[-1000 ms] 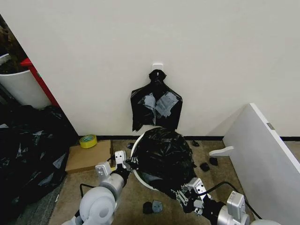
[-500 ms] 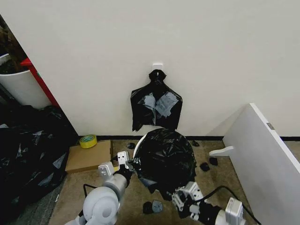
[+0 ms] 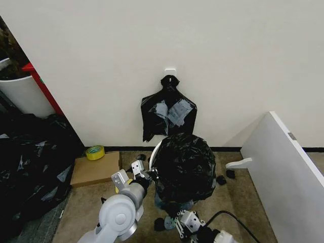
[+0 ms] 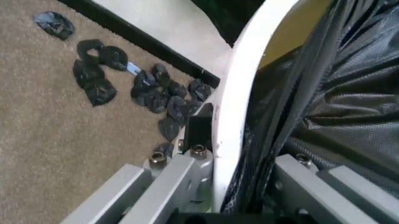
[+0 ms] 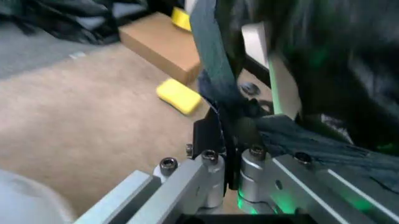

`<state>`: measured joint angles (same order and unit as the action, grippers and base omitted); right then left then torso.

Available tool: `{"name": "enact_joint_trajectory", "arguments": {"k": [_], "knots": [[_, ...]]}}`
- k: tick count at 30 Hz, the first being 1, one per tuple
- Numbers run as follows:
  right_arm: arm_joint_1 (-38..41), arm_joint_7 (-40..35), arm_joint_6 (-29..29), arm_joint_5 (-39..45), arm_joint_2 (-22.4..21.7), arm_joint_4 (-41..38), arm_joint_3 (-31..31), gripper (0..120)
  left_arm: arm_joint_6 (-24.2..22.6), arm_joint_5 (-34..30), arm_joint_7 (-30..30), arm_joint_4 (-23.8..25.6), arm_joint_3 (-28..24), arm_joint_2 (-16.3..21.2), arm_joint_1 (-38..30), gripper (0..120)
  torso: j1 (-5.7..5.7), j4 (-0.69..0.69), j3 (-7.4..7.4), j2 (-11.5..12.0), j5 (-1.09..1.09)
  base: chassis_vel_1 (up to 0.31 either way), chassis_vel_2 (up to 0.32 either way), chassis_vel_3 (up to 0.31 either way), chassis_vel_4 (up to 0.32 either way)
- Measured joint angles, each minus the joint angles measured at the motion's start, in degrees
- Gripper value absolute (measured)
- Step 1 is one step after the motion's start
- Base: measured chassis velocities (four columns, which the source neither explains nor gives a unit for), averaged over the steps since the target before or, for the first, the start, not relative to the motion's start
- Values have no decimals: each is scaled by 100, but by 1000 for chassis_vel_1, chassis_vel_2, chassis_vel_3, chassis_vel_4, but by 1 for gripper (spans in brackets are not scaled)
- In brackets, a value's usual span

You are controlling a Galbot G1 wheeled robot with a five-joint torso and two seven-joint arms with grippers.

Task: Place the garbage bag over the trash bin.

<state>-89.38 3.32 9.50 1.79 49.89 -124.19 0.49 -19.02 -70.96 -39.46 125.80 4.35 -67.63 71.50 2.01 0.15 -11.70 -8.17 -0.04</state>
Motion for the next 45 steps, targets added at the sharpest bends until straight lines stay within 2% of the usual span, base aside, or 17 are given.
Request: {"name": "enact_joint_trajectory", "arguments": {"k": [12, 21, 28, 32, 34, 39, 42, 45], "knots": [[431, -469, 131, -293, 626, 934, -325, 0, -1, -288, -232, 94, 146, 35, -37, 1, 0, 0, 0, 0, 1, 0, 0, 0, 0], [409, -564, 11, -305, 795, 1041, -320, 0, -24, -325, -235, 166, 238, 101, 35, 1, 0, 0, 0, 0, 1, 0, 0, 0, 0], [78, -273, -136, -401, 756, 876, -282, 0, -22, -284, -231, 129, 302, 140, 34, 1, 0, 1, 0, 0, 2, 0, 0, 0, 0], [-133, -38, -447, -392, 670, 694, -195, 14, -10, -277, -213, 90, 316, 132, 16, 1, 0, 0, 0, 0, 2, 0, 0, 0, 0], [-141, -30, -463, -389, 665, 687, -189, 16, -9, -277, -211, 87, 316, 132, 15, 1, 0, 0, 0, 0, 2, 0, 0, 0, 0], [-458, 126, -818, -352, 587, 488, 46, 41, 9, -276, -196, -14, 369, 144, -45, 1, 0, 1, 0, 0, 1, 0, 0, 0, 0], [-548, 143, -868, -332, 567, 427, 117, 46, 17, -276, -194, -48, 382, 157, -61, 1, 0, 0, 0, 0, 0, 0, 0, 0, 0], [-863, 277, -995, -198, 466, 228, 348, 61, 40, -259, -192, -152, 400, 177, -100, 1, 0, 0, 0, 0, 1, 0, 0, 0, 0]]}}
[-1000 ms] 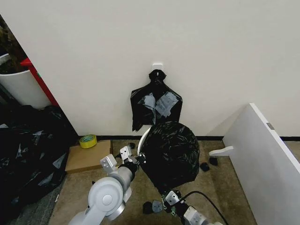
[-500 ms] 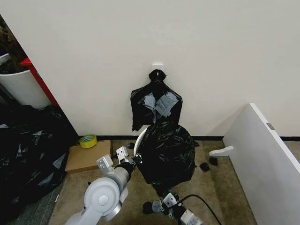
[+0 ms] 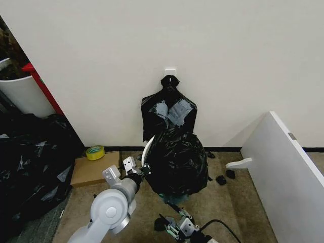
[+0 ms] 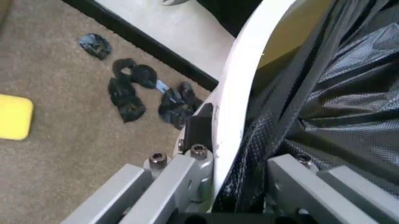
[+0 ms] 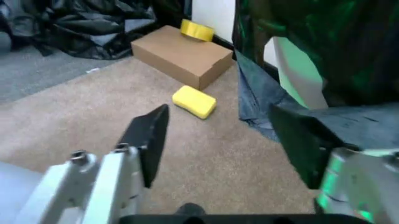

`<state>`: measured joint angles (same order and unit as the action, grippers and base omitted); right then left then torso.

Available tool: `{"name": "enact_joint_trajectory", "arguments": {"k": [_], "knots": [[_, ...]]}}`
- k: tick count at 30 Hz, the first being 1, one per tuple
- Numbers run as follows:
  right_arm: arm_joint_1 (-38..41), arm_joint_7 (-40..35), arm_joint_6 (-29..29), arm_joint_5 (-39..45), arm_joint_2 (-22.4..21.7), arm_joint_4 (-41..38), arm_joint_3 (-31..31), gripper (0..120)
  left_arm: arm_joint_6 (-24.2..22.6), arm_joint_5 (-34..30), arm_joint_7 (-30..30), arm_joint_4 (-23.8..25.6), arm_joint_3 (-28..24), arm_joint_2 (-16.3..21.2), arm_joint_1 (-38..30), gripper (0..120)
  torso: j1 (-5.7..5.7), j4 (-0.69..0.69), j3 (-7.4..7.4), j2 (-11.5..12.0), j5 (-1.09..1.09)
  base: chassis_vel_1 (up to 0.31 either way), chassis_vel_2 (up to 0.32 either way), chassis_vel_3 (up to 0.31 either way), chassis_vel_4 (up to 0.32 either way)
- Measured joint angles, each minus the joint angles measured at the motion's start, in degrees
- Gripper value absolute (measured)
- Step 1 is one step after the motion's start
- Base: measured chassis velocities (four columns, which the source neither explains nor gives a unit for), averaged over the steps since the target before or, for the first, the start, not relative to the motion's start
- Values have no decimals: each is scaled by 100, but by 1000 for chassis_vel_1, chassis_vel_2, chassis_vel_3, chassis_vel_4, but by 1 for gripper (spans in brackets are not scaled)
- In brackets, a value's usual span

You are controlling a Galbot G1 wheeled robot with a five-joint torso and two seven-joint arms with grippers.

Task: Place the garbage bag over the trash bin.

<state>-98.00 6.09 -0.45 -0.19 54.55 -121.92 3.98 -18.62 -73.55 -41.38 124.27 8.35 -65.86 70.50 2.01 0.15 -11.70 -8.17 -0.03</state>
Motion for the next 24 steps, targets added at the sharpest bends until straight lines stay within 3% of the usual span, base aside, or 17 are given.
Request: {"name": "enact_joint_trajectory", "arguments": {"k": [5, 9, 16, 22, 24], "knots": [[-388, 119, -240, -11, -149, -107, 232, 77, 34, 53, 10, -80, 10, 6, -43, 1, 0, 0, 0, 0, 0, 0, 0, 0, 0], [-886, -130, -446, 92, -283, -350, 745, 95, 64, 579, 178, -177, -1, 81, 1, 1, 0, 0, 0, 0, 0, 0, 0, 0, 0], [-1448, -760, -362, 559, -442, -1342, 1489, 100, 113, 1415, 477, -368, -126, 102, 151, 1, 0, -1, 0, 0, 0, 0, 0, 0, 0], [-1716, -1149, 12, 819, -489, -1997, 1526, 98, 176, 1827, 655, -436, -214, 65, 216, 1, 0, 1, 0, 0, 1, 0, 0, 0, 0], [-1614, -1233, 244, 1039, -458, -2129, 1433, 93, 207, 1987, 726, -437, -246, 58, 275, 1, 0, 1, 0, 0, 1, 0, 0, 0, 0]]}}
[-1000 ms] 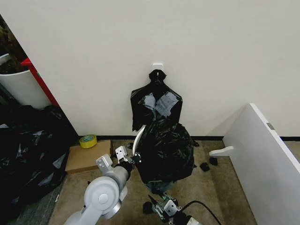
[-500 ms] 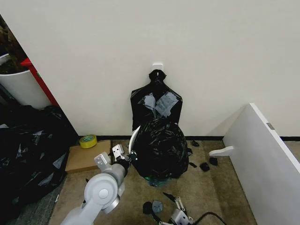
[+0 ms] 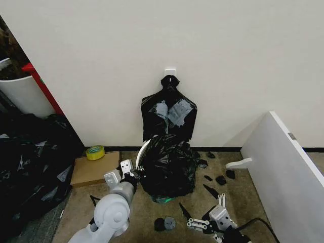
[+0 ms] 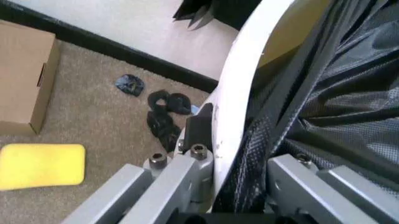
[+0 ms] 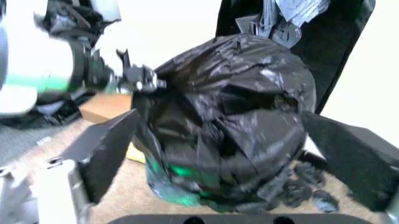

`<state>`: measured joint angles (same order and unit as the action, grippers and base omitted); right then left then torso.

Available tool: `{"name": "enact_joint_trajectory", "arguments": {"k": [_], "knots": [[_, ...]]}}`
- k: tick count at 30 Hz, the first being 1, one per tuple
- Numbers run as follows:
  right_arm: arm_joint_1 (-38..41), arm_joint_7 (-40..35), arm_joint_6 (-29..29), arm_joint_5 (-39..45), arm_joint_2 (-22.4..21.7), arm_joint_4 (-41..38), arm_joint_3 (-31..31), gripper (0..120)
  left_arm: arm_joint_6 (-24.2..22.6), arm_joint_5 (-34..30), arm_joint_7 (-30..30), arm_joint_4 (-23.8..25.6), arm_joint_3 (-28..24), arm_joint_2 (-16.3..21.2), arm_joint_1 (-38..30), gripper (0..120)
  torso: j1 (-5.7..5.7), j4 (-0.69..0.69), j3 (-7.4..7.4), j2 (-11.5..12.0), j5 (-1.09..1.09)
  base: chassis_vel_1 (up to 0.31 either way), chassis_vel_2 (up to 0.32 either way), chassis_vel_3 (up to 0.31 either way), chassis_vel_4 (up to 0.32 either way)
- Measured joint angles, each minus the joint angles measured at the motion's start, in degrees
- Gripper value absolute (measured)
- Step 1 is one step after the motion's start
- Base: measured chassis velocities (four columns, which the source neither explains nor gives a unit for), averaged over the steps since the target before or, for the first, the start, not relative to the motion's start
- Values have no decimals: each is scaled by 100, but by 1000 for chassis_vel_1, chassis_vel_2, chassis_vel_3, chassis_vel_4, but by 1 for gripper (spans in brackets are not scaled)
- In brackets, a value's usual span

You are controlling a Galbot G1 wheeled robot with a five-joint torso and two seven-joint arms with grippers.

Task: Place the garbage bag over the trash bin.

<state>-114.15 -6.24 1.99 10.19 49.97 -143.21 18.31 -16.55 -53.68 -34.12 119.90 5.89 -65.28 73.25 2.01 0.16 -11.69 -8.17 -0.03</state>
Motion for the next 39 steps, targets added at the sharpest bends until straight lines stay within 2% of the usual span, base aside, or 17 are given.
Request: {"name": "enact_joint_trajectory", "arguments": {"k": [1, 3, 5, 9, 11, 12, 13, 15, 18, 19, 25, 27, 31, 33, 39], "knots": [[41, -23, 82, 74, 8, -14, -23, 90, 11, 54, 23, 0, -10, -3, 22, 1, 0, -1, 0, 0, 0, 0, 0, 0, 0], [443, -225, 820, 1009, 36, -49, -163, 78, 68, 358, 141, 2, -60, 0, 123, 1, 0, -2, 0, 0, -2, 0, 0, 0, 0], [551, -287, 998, 1267, 34, -49, -176, 74, 88, 463, 181, 4, -83, 6, 144, 1, 0, -2, 0, 0, -2, 0, 0, 0, 0], [824, -618, 1722, 2205, 90, -49, -165, 56, 161, 913, 345, -27, -454, 56, 25, 1, 0, -2, 0, 0, -1, 0, 0, 0, 0], [879, -920, 2081, 2380, 264, -42, -167, 50, 165, 1062, 402, -78, -731, 69, -129, 1, 0, 2, 0, 0, -1, 0, 0, 0, 0], [879, -920, 2081, 2380, 264, -42, -167, 50, 165, 1062, 402, -78, -731, 69, -129, 1, 0, 2, 0, 0, -1, 0, 0, 0, 0], [915, -1019, 2182, 2417, 317, -40, -177, 45, 167, 1153, 427, -97, -823, 72, -170, 1, 0, 4, 0, 0, 0, 0, 0, 0, 0], [1198, -1301, 2457, 2523, 407, -34, -272, 38, 188, 1445, 471, -115, -971, 58, -171, 1, 0, 2, 0, 0, 0, 0, 0, 0, 0], [1783, -1637, 2718, 2685, 473, -27, -493, 23, 195, 1774, 485, -131, -1056, 25, -100, 1, 0, -3, 0, 0, -1, 0, 0, 0, 0], [1783, -1637, 2718, 2685, 473, -27, -493, 23, 195, 1774, 485, -131, -1056, 25, -100, 1, 0, -3, 0, 0, -1, 0, 0, 0, 0], [2850, -2223, 3347, 2988, 504, 103, -1113, 0, 199, 2059, 468, -141, -1068, -22, -59, 1, 0, -2, 0, 0, 0, 0, 0, 0, 0], [2956, -2287, 3408, 3028, 521, 153, -1203, 0, 199, 2094, 467, -146, -1067, -22, -63, 1, 0, -2, -1, 0, 0, 0, 0, 0, 0], [3740, -2728, 3828, 3213, 740, 599, -1945, 0, 199, 2407, 447, -162, -1053, -22, -80, 1, 0, -1, -1, 0, 0, 0, 0, 0, 0], [3838, -2794, 3865, 3228, 775, 677, -2041, 0, 199, 2447, 448, -162, -1050, -21, -78, 1, 0, -1, -1, 0, 0, 0, 0, 0, 0], [4587, -3222, 4021, 3114, 1118, 1716, -2626, 0, 221, 2629, 480, -70, -953, 23, 37, 1, 0, -1, -1, 0, 0, 0, 0, 0, 0]]}}
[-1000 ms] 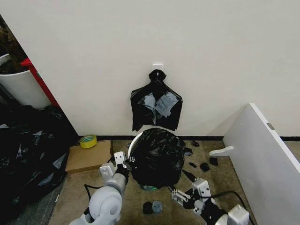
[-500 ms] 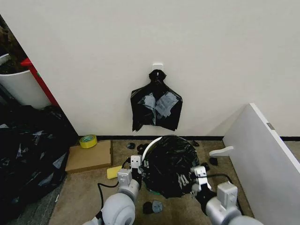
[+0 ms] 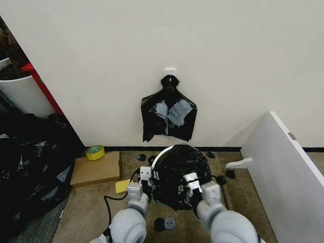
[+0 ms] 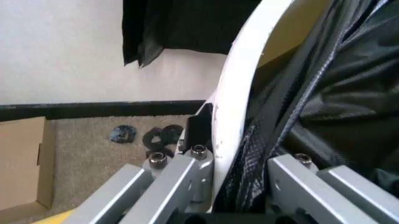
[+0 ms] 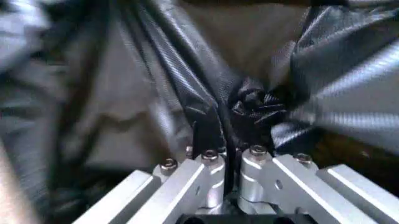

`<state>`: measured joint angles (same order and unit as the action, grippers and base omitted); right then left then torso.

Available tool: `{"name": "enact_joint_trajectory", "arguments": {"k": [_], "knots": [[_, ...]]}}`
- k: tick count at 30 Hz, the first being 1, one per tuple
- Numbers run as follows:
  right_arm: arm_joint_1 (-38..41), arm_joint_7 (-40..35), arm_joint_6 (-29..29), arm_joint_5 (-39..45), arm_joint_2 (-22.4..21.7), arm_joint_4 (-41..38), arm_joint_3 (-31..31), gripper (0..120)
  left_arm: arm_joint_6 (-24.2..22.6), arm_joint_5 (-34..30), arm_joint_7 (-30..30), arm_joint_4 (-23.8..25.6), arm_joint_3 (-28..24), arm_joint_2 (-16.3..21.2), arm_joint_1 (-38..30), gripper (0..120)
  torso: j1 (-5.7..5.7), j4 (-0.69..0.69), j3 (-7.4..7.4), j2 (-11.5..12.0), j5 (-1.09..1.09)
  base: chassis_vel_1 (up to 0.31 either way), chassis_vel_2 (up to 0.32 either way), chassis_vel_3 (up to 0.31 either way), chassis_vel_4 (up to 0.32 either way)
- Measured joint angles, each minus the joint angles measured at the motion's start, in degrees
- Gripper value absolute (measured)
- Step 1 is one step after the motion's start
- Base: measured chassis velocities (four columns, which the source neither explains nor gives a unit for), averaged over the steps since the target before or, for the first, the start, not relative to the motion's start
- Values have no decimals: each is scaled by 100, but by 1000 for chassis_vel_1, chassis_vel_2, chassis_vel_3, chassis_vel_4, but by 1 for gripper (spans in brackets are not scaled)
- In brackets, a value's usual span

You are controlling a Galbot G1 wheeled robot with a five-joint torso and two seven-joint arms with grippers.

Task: Place the garbage bag over the trash bin.

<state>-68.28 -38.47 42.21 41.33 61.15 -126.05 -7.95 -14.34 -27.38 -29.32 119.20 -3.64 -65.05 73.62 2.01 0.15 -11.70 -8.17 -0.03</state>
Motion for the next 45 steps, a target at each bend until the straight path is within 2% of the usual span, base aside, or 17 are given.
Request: {"name": "enact_joint_trajectory", "arguments": {"k": [7, 14, 17, 21, 26, 36, 40, 45], "knots": [[539, -344, -2, -110, 316, 657, -352, 0, 31, 63, 23, 73, 39, 13, 77, 1, 0, 0, 0, 0, 1, 0, 0, 0, 0], [1277, -490, -15, -414, 819, 1597, -838, 0, 65, 240, 64, 135, 34, 12, 152, 1, 0, -1, 0, 0, 1, 0, 0, 0, 0], [1434, -461, -50, -402, 938, 1798, -921, 0, 72, 248, 74, 169, 48, 21, 170, 1, 0, 0, 0, 0, 0, 0, 0, 0, 0], [1620, -84, -451, -314, 1102, 2144, -938, 0, 95, 242, 88, 187, 69, 35, 179, 1, 0, -1, 0, 0, -1, 0, 0, 0, 0], [1619, 38, -555, -390, 1046, 2022, -946, 0, 121, 235, 91, 187, 119, 42, 179, 1, 0, -1, 0, 0, -1, 0, 0, 0, 0], [1141, -144, -77, -561, 539, 1080, -892, 0, 153, 222, 87, 184, 154, 49, 169, 1, 0, 1, 1, 0, -1, 0, 0, 0, 0], [1118, -215, -31, -617, 468, 1187, -879, 0, 158, 222, 105, 222, 160, 81, 191, 1, 0, 0, 1, 0, 0, 0, 0, 0, 0], [1269, -338, -24, -578, 616, 1749, -919, 0, 162, 222, 150, 306, 159, 109, 237, 1, 0, -1, 1, 0, -1, 0, 0, 0, 0]]}}
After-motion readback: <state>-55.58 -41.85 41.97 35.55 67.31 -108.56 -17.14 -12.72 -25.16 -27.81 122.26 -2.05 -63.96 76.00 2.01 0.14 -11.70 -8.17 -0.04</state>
